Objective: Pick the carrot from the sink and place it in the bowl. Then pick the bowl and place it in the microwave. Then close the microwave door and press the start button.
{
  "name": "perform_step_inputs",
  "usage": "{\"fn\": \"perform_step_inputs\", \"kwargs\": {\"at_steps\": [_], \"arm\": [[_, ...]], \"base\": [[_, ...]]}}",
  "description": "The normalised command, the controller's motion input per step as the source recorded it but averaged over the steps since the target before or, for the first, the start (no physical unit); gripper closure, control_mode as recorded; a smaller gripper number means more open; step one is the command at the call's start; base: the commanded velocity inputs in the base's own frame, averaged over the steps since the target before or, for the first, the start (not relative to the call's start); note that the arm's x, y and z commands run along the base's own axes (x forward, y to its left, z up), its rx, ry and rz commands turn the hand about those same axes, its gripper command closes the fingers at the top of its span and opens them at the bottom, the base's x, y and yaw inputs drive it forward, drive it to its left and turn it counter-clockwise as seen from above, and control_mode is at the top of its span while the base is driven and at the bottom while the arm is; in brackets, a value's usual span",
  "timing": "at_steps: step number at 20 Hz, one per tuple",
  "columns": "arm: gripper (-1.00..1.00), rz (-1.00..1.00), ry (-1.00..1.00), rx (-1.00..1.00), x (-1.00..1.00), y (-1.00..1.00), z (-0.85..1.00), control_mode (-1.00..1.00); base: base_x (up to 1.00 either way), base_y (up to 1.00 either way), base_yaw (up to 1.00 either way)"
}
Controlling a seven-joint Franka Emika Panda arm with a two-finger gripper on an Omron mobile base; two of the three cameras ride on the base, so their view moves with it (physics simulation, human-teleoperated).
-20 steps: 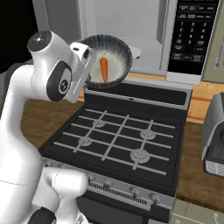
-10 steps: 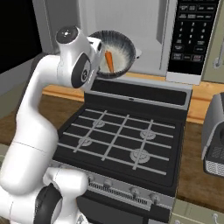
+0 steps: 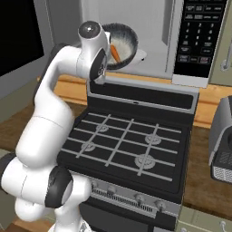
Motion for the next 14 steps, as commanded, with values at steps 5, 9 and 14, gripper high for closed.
{"fn": "perform_step_inputs", "kwargs": {"at_steps": [5, 9, 14], "arm": [[1.00, 0.13, 0.00, -0.08, 0.67, 0.00, 0.23, -1.00], [1.00, 0.12, -0.01, -0.01, 0.62, 0.00, 0.11, -1.00], [1.00, 0.07, -0.03, 0.00, 0.53, 0.00, 0.00, -1.00]], "base": [[0.00, 0.00, 0.00], [0.00, 0.00, 0.00], [0.00, 0.00, 0.00]]}}
